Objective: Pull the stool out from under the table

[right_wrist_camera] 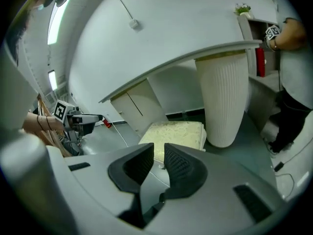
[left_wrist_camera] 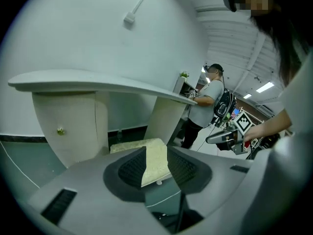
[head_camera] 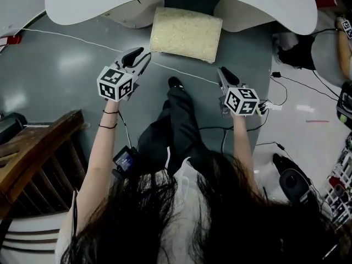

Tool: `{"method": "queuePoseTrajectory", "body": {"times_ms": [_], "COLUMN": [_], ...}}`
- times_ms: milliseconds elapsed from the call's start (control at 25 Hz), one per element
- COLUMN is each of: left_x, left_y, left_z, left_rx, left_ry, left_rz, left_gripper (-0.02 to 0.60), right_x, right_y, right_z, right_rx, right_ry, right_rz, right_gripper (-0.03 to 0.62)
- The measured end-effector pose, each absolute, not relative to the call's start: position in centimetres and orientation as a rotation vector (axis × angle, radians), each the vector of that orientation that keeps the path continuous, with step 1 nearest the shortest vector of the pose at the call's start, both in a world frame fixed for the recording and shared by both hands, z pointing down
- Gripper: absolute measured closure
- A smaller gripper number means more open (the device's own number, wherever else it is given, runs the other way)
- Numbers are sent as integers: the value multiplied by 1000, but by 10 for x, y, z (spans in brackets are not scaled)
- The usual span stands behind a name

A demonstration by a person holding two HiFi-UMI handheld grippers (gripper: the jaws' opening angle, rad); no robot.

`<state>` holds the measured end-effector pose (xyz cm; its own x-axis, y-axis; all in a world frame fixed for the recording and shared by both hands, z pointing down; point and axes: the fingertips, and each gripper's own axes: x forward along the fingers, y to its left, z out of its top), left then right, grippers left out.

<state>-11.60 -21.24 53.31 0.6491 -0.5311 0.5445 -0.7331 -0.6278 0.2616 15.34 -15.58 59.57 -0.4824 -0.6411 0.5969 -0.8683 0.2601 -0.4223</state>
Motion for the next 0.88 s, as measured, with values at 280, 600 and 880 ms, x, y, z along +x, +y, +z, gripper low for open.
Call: {"method": "queuePoseTrajectory", "body": {"times_ms": [280,600,880], "left_x": [-132,-148,-145], "left_y": [-224,-215,-246], "left_z": [608,655,739], "left_rx": [2265,2134,2045], "left_ry": [-910,-848,-744], "left_rz": [671,681,724], "left_gripper": [454,367,270], "right_x": [155,154,160], "right_y": [-185,-182,-197], "right_z": [652,704,780], "right_rx": [1332,1277,1237], "right_ry": [-2178,-2080,-1964], "right_rz": [1129,1290,1403], "right_gripper": [523,362,321]}}
